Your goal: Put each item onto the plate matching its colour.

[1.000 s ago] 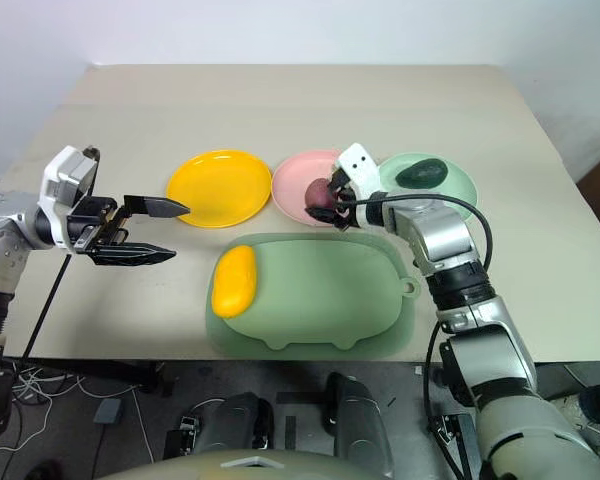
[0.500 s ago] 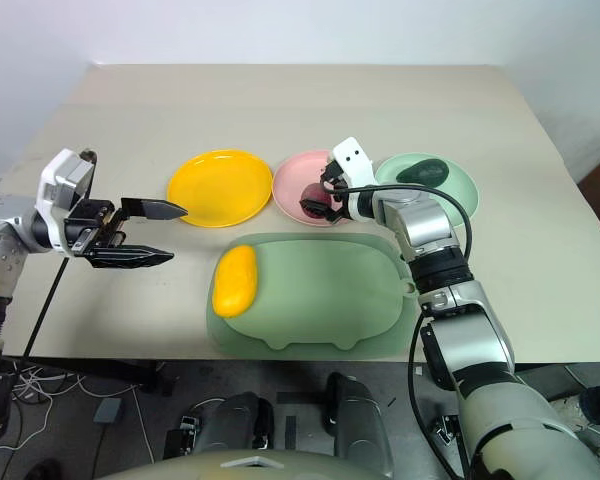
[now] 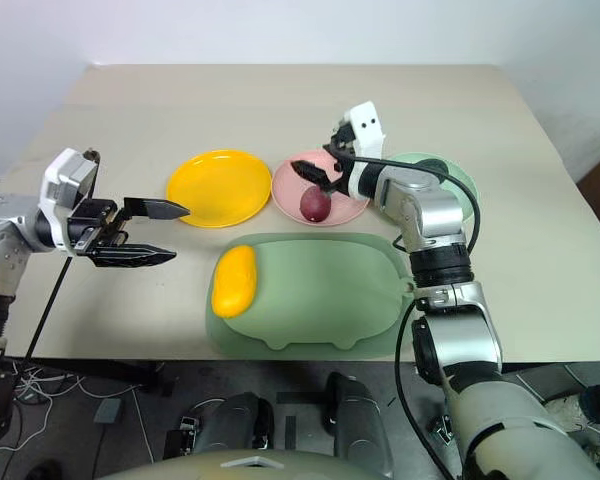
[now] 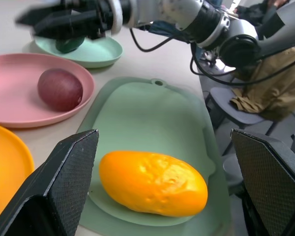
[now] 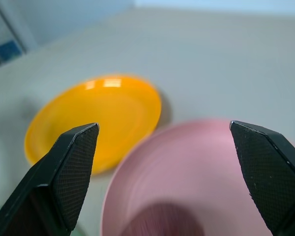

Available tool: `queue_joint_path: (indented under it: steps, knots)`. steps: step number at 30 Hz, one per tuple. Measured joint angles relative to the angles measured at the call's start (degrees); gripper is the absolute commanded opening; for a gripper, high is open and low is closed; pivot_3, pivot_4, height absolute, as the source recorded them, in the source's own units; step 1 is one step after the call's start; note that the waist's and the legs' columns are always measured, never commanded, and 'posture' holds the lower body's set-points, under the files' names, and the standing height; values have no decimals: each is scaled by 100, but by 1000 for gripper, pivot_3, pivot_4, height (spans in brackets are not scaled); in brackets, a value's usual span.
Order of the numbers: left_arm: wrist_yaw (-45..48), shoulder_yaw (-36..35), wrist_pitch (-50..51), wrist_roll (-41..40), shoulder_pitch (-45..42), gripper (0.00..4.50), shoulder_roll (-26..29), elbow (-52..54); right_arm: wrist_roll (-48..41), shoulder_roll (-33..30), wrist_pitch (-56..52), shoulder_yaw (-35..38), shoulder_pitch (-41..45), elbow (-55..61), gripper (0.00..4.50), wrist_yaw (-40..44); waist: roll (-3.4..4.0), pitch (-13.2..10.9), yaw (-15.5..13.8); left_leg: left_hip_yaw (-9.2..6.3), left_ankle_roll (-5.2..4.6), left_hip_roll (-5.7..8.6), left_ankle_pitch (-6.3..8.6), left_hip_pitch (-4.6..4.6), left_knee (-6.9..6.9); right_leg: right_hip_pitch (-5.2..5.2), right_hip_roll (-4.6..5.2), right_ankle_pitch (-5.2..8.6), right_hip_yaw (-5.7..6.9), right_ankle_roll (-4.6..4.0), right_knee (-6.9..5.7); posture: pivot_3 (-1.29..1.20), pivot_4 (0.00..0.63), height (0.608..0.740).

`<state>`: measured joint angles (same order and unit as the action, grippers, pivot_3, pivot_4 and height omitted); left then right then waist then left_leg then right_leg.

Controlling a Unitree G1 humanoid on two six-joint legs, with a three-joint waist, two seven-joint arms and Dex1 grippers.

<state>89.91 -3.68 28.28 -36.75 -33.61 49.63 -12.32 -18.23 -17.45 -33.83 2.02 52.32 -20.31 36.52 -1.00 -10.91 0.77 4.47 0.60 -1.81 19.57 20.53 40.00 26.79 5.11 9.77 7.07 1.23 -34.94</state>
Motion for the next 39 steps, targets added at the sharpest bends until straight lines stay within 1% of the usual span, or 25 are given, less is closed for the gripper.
queue_joint_path:
  steps: [6, 9, 12, 16, 19, 21, 24, 27, 30, 34, 37, 39]
  knots:
    - [-454, 83, 416, 37, -27, 4500, -157, 279, -88, -5, -12, 95, -2, 1, 4482, 16, 1, 0, 15, 0, 0, -1, 0, 1, -1, 2, -1, 0, -2, 0, -1, 0, 150, 740]
    - [-508, 100, 488, 55, -29, 4500, -154, 491, 4, -302, 212, -130, -50, 80, 4482, 390, 3, -2, 17, 1, 0, 0, 0, 0, -2, 3, -1, 0, -3, 0, 0, 0, 150, 740]
    - [-514, 100, 487, 75, -25, 4500, -155, 545, -125, -614, 200, -178, -141, 295, 4482, 1058, 2, -1, 9, 0, -1, 0, 0, 0, -1, 2, -1, 0, -3, 1, 1, 0, 150, 740]
    - [-517, 94, 373, 133, 29, 4500, -156, 565, -318, -1233, 471, -343, -385, 711, 4482, 2306, 2, -2, 1, 0, -3, 0, 1, 0, -1, 1, -1, 1, -3, 1, 2, 0, 150, 740]
    - [-511, 76, 373, 134, 40, 4500, -139, 564, -595, -1635, 460, -348, -628, 944, 4482, 3162, 0, -3, -5, 1, -3, 0, 1, -1, 0, 1, -1, 1, -3, 1, 2, 0, 150, 740]
    - [-501, 74, 370, 129, 40, 4500, -141, 578, -741, -1760, 399, -352, -647, 977, 4482, 3441, 1, -4, 7, 3, -2, 0, 1, -5, -1, 2, -2, 1, -5, 1, 1, 0, 150, 740]
    - [-488, 64, 389, 124, 114, 4500, -110, 587, -927, -2193, 199, -345, -689, 1127, 4482, 3946, 3, -5, 0, 3, -3, -1, 1, -4, -1, 2, -4, 1, -4, 1, 2, 0, 150, 740]
    - [-485, 64, 367, 128, 218, 4500, -109, 693, -967, -2398, 154, -354, -894, 1313, 4482, 4190, 1, -5, -10, 3, -2, -1, 1, -4, -1, 1, -3, 1, -4, 1, 6, 0, 150, 740]
    - [-353, 106, 287, 181, 390, 4500, -30, 891, -1029, -2390, -9, -384, -1062, 1480, 4482, 4204, 1, -6, -2, 5, -2, -1, 1, -5, -1, 3, -3, 1, -5, 1, 8, 0, 150, 740]
    - [-236, 321, 196, 411, 464, 4500, 160, 931, -1039, -2362, -40, -383, -1071, 1596, 4482, 4103, 1, -6, -11, 5, -2, -1, 1, -4, 0, 3, -3, 1, -5, 0, 12, 0, 150, 740]
    - [-219, 506, 433, 507, 369, 4500, 305, 929, -1054, -2287, -39, -382, -1076, 1619, 4482, 4010, 1, -6, -27, 4, -2, 0, 1, -3, 1, 2, -1, 2, -5, 1, 14, 0, 150, 740]
    - [-381, 594, 805, 553, 159, 4500, 324, 897, -1106, -2232, -80, -380, -1088, 1624, 4482, 3942, 0, -7, -36, 2, -2, 2, 1, -2, 2, 1, -1, 1, -4, 1, 14, 0, 150, 740]
